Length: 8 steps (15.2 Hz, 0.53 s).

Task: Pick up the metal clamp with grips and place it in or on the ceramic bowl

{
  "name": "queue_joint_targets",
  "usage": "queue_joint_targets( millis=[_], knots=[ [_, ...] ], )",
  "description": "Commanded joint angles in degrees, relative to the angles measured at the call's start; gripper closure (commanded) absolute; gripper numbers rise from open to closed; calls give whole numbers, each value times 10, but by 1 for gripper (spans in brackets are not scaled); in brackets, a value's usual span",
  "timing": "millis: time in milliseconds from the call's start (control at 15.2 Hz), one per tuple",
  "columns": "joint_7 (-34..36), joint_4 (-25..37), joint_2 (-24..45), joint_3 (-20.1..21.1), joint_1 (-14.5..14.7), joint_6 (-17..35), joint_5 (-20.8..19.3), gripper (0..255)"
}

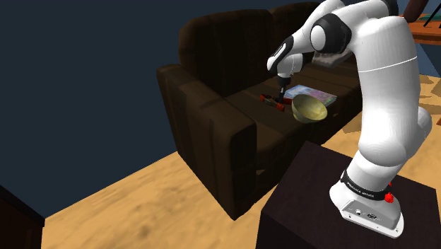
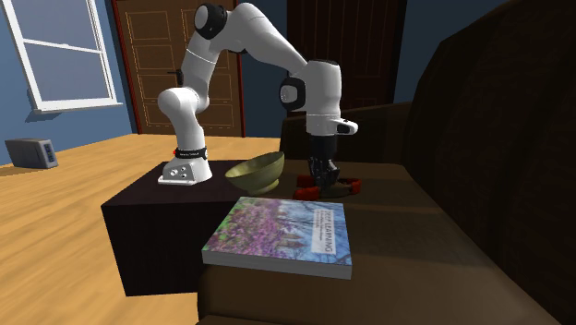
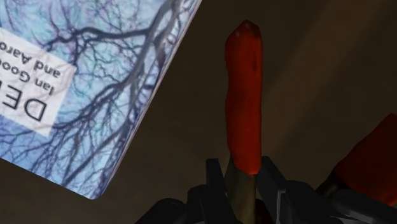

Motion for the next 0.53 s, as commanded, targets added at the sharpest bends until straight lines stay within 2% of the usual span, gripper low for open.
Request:
queue_joint_targets(
  millis=[0,462],
  knots=[
    [0,0,0,0,0,0,0,255],
    [2,1,-5,-2,2,-5,-3,255]
  ],
)
